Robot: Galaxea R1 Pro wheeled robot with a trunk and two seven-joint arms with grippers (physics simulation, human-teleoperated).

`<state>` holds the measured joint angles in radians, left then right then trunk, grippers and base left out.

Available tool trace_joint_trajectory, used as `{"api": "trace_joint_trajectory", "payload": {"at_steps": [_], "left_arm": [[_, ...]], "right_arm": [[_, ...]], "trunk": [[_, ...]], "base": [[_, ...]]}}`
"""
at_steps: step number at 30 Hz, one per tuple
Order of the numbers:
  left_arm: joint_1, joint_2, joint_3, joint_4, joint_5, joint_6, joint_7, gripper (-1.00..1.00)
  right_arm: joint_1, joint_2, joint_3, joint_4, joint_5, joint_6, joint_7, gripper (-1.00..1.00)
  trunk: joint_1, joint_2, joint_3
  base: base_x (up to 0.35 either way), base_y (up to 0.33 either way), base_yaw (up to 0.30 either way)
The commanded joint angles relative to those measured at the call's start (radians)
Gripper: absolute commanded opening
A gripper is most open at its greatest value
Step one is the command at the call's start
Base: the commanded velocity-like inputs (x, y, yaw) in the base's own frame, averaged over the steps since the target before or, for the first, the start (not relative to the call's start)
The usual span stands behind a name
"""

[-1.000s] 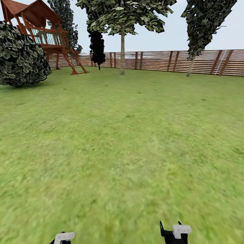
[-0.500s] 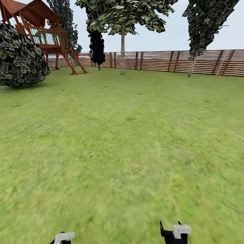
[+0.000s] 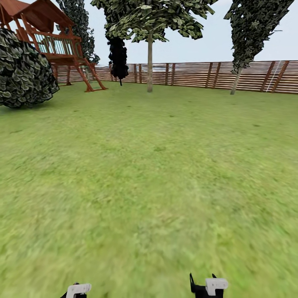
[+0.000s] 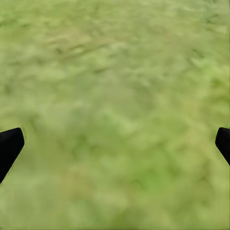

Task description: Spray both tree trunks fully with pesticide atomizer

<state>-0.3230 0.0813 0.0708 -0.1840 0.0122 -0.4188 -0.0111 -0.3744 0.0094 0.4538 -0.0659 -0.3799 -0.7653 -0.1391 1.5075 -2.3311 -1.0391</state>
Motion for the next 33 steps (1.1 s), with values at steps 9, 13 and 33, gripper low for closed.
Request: {"api": "trace_joint_trajectory", "payload": {"at_steps": [9, 13, 33], "left_arm": [[0.000, 0.000, 0.000, 0.000, 0.000, 0.000, 0.000, -1.00], [0.001, 0.000, 0.000, 0.000, 0.000, 0.000, 0.000, -1.00], [0.001, 0.000, 0.000, 0.000, 0.000, 0.000, 0.000, -1.00]], "right_arm": [[0.011, 0.001, -0.003, 0.000, -0.003, -0.001, -0.004, 1.00], [0.011, -0.004, -0.005, -0.001, -0.005, -0.002, -0.003, 1.00], [0.012, -0.006, 0.002, 0.007, 0.003, -0.002, 0.003, 1.00]], "trunk": [[0.000, 0.000, 0.000], [0.000, 0.000, 0.000], [0.000, 0.000, 0.004]], "base": [[0.338, 0.000, 0.000], [0.338, 0.000, 0.000], [0.338, 0.000, 0.000]]}}
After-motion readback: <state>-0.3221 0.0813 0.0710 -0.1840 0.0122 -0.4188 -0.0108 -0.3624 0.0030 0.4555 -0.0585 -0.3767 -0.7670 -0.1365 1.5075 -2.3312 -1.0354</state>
